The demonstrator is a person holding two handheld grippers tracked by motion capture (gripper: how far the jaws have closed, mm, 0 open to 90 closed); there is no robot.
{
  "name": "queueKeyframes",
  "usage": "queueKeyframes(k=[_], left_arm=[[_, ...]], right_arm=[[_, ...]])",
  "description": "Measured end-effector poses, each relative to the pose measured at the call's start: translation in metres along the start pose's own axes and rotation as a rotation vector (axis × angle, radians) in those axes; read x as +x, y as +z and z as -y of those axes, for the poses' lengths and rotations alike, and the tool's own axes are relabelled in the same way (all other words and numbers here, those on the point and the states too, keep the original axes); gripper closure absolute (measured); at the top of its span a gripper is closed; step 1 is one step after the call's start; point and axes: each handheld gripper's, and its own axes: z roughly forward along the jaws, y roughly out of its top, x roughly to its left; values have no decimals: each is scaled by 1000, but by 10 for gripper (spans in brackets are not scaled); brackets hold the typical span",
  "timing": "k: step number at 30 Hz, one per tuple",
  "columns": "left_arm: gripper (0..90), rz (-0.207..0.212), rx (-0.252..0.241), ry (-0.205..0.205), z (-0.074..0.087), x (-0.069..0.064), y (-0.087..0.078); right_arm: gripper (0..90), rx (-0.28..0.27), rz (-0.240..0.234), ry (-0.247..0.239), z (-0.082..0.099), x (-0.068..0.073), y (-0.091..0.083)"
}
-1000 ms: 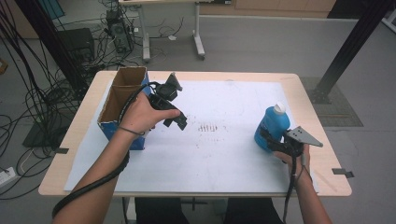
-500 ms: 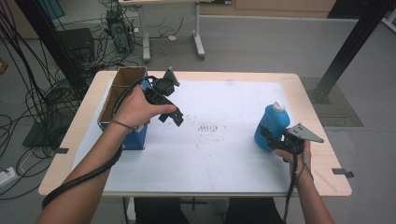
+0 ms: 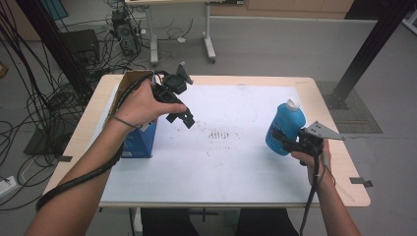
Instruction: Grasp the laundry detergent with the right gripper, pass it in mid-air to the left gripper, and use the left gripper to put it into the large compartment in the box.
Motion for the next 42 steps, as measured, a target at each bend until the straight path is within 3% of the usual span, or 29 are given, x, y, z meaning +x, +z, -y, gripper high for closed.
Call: queueKeyframes(k=[10, 13, 14, 22, 26, 35, 42], left_arm=[[79, 9, -5, 104, -6, -6, -16], [79, 15, -9, 142, -8, -9, -21], [79, 16, -8, 151, -9, -10, -23], [80, 21, -14, 241, -13, -19, -30], [80, 30, -28, 263, -14, -21, -33], [80, 59, -49, 333, -14, -23, -43], [80, 75, -41, 376, -17, -23, -49]], right_arm=[[441, 15, -121, -24, -21, 5, 2], [440, 13, -156, -10, -26, 7, 2], [441, 5, -186, 1, -29, 7, 2], [440, 2, -300, -14, -47, 10, 4], [440, -4, -389, -6, -61, 10, 6], [440, -1, -509, -25, -83, 12, 10], [440, 19, -593, -30, -89, 18, 16]])
